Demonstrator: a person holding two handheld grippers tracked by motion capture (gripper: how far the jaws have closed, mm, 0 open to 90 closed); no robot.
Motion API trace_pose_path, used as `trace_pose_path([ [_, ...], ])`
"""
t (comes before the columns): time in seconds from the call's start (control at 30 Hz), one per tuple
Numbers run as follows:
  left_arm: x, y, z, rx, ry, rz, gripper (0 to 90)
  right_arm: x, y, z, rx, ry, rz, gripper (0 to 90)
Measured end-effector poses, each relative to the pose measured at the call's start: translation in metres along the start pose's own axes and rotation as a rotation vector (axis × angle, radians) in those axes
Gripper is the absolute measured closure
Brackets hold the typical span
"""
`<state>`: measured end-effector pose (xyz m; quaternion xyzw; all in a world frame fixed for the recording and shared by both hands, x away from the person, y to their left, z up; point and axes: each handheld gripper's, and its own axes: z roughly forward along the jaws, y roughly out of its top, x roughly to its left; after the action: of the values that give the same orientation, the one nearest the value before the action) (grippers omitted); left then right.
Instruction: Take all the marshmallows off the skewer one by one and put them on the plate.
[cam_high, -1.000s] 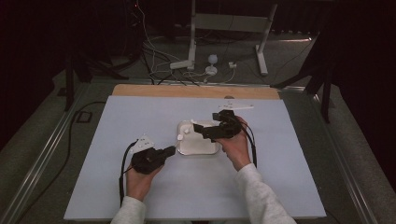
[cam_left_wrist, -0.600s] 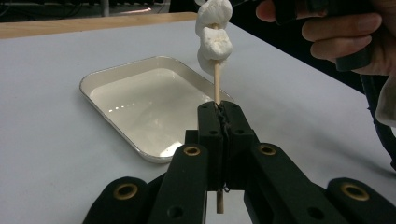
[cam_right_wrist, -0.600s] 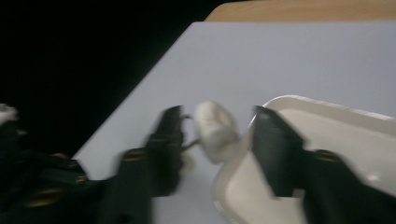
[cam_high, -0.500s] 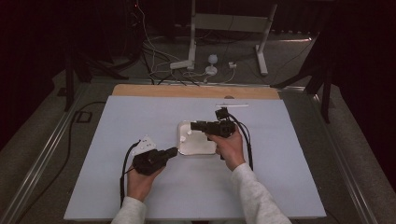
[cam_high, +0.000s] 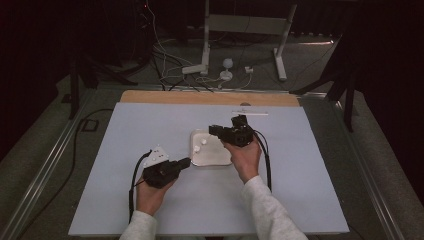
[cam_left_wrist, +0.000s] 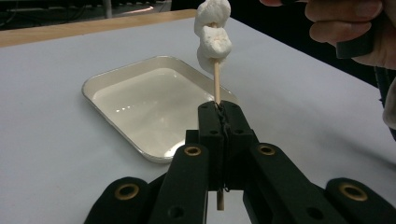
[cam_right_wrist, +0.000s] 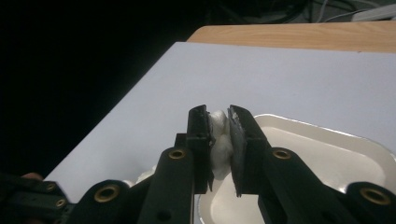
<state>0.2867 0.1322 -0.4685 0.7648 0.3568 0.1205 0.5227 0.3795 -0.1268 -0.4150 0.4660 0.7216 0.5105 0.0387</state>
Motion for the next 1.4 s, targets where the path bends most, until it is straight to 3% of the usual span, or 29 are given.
trace_pose_path([
  [0.13, 0.0, 0.0, 0.001, 0.01, 0.009, 0.006, 90.0, 0.0, 0.0, 0.001, -0.014, -0.034, 0.0, 81.1],
  [0.17, 0.002, -0.003, -0.001, 0.057, 0.039, 0.022, 90.0, -0.001, 0.001, -0.004, -0.055, -0.123, -0.017, 82.0],
  [0.2, 0.002, -0.003, -0.001, 0.057, 0.039, 0.022, 90.0, -0.008, 0.005, -0.011, -0.092, -0.149, 0.007, 82.2],
  [0.23, 0.006, -0.007, -0.003, 0.053, 0.039, -0.002, 90.0, -0.008, 0.005, -0.011, -0.092, -0.149, 0.007, 82.2],
  [0.3, 0.014, -0.009, -0.008, 0.021, 0.033, -0.056, 90.0, -0.024, 0.013, -0.027, -0.143, -0.116, 0.069, 81.5],
  [0.37, 0.016, -0.006, -0.01, -0.011, 0.03, -0.072, 90.0, -0.031, 0.018, -0.037, -0.118, -0.083, 0.057, 80.3],
  [0.47, 0.014, -0.005, -0.008, -0.014, 0.033, -0.07, 89.8, -0.031, 0.015, -0.035, -0.073, -0.084, -0.003, 78.8],
  [0.63, 0.015, -0.006, -0.008, -0.011, 0.045, -0.078, 89.6, -0.034, -0.002, -0.007, 0.027, -0.098, -0.033, 77.4],
  [0.8, 0.017, -0.009, -0.008, -0.004, 0.051, -0.085, 89.5, -0.039, -0.013, 0.013, 0.082, -0.116, -0.03, 75.9],
  [0.87, 0.018, -0.009, -0.008, -0.005, 0.05, -0.089, 89.6, -0.042, -0.019, 0.023, 0.126, -0.136, -0.028, 67.8],
  [0.9, 0.019, -0.009, -0.008, -0.004, 0.052, -0.091, 89.6, -0.042, -0.019, 0.023, 0.126, -0.136, -0.028, 67.8],
  [0.97, 0.019, -0.009, -0.007, -0.004, 0.053, -0.096, 89.6, -0.043, -0.021, 0.029, 0.157, -0.151, -0.025, 53.8],
  [1.03, 0.02, -0.01, -0.007, -0.003, 0.054, -0.097, 89.6, -0.044, -0.023, 0.031, 0.172, -0.147, -0.02, 45.5],
  [1.13, 0.02, -0.01, -0.006, 0.002, 0.058, -0.097, 89.5, -0.041, -0.023, 0.028, 0.151, -0.118, -0.02, 31.4],
  [1.4, 0.019, -0.011, -0.005, 0.003, 0.057, -0.098, 89.5, -0.029, -0.02, 0.016, 0.124, -0.029, -0.038, 21.9],
])
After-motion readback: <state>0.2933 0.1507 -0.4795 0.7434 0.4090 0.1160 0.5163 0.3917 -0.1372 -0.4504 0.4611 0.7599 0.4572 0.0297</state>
